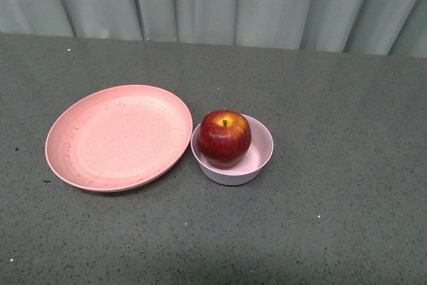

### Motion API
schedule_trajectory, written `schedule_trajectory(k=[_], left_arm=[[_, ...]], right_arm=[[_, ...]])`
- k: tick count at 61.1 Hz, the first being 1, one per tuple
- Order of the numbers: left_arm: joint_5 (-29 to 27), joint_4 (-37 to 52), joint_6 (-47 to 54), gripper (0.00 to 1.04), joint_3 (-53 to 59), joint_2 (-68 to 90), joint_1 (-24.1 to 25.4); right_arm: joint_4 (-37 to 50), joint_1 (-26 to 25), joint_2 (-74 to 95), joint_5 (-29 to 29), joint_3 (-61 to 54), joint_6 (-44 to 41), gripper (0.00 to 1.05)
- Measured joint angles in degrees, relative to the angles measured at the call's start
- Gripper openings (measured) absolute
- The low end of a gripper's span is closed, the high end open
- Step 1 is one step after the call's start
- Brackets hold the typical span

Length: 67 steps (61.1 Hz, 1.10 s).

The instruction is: Move apple from plate to bowl

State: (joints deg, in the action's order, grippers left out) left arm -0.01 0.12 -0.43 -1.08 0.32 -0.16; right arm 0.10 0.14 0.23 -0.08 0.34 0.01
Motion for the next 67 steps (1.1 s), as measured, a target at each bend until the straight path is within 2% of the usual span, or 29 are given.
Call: schedule_trajectory(k=[12, 22, 29, 67], left_arm=[[0.0, 0.0, 0.0, 0.41, 0.0, 0.0, 0.0], [0.0, 0.0, 0.0, 0.79, 0.0, 0.0, 0.0], [0.0, 0.0, 0.0, 0.99, 0.0, 0.0, 0.0], [0.0, 0.0, 0.2, 0.98, 0.0, 0.0, 0.0]], right_arm=[[0.0, 0.0, 0.0, 0.0, 0.0, 0.0, 0.95], [0.0, 0.0, 0.0, 0.0, 0.0, 0.0, 0.95], [0.0, 0.0, 0.0, 0.0, 0.0, 0.0, 0.95], [0.0, 0.0, 0.0, 0.0, 0.0, 0.0, 0.95]])
